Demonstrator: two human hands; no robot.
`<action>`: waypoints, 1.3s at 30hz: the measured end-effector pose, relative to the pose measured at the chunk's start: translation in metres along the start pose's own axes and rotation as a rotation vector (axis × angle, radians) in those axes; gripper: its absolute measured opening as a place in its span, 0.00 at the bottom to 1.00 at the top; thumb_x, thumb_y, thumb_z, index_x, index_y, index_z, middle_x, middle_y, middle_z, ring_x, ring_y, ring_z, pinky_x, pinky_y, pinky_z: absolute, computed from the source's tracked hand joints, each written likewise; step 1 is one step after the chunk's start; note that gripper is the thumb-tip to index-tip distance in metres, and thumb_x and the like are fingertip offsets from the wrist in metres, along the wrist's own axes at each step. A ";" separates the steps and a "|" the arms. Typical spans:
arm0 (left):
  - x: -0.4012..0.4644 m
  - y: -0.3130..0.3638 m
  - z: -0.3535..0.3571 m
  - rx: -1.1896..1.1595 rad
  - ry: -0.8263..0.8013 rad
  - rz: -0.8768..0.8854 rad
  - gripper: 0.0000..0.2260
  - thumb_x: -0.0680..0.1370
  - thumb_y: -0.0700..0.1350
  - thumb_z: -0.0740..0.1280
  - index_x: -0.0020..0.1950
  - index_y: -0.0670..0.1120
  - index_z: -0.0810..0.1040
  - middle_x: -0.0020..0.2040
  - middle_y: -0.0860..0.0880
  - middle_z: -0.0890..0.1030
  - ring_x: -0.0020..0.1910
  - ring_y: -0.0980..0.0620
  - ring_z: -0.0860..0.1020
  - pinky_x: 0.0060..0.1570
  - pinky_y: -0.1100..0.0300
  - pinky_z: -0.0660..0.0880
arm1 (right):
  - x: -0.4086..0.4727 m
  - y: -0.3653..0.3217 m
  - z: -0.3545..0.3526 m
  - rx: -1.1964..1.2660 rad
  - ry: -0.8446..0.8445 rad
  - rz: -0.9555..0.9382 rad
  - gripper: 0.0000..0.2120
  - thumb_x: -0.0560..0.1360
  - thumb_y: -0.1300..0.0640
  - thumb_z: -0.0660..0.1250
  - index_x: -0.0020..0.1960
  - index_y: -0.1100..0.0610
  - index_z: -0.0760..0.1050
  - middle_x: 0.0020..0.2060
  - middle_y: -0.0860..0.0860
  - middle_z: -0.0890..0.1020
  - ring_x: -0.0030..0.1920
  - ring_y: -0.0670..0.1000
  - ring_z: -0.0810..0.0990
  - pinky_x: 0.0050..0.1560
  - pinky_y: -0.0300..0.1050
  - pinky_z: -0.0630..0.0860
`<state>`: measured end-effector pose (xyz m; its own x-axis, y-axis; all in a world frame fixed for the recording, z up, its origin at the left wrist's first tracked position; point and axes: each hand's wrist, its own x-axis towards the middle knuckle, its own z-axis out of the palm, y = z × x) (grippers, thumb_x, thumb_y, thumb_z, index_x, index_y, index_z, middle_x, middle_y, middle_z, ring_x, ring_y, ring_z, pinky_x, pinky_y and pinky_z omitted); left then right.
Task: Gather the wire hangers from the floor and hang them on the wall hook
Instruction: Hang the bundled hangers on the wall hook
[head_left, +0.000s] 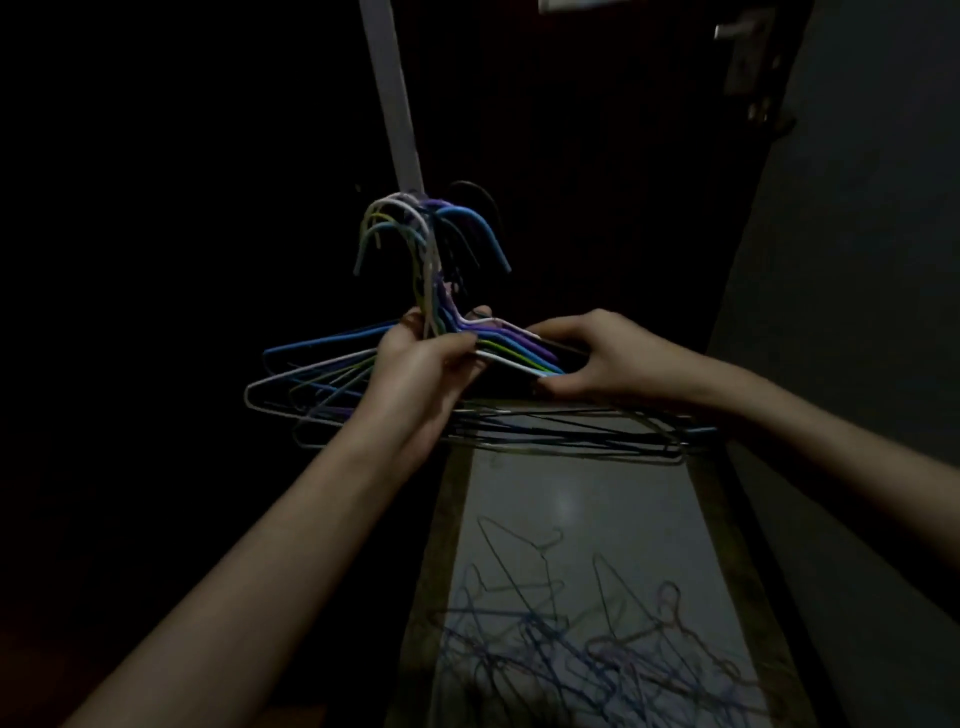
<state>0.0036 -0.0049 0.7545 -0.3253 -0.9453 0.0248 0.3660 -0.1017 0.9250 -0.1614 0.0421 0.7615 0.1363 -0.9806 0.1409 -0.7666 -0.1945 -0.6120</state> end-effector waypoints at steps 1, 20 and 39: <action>-0.005 0.032 0.011 -0.048 0.014 0.004 0.17 0.76 0.27 0.56 0.61 0.41 0.70 0.51 0.42 0.80 0.49 0.48 0.81 0.43 0.60 0.80 | 0.003 -0.024 -0.025 -0.010 -0.002 -0.025 0.23 0.72 0.61 0.69 0.65 0.53 0.73 0.52 0.45 0.80 0.53 0.41 0.78 0.53 0.32 0.73; -0.216 0.299 0.020 -0.231 0.431 0.389 0.22 0.73 0.24 0.55 0.62 0.42 0.69 0.62 0.35 0.76 0.61 0.42 0.76 0.57 0.56 0.72 | -0.002 -0.315 -0.109 0.096 -0.278 -0.591 0.22 0.72 0.57 0.71 0.64 0.52 0.73 0.52 0.45 0.81 0.50 0.40 0.80 0.54 0.37 0.76; -0.328 0.369 -0.089 -0.347 0.708 0.667 0.19 0.72 0.23 0.55 0.57 0.41 0.65 0.54 0.35 0.76 0.53 0.43 0.77 0.42 0.59 0.74 | 0.015 -0.484 0.004 0.347 -0.360 -0.820 0.05 0.77 0.52 0.63 0.45 0.47 0.77 0.41 0.46 0.81 0.40 0.38 0.79 0.39 0.29 0.75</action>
<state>0.3226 0.2400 1.0542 0.5830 -0.7967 0.1594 0.5518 0.5322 0.6421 0.2141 0.1215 1.0572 0.7764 -0.4739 0.4155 -0.1267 -0.7632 -0.6336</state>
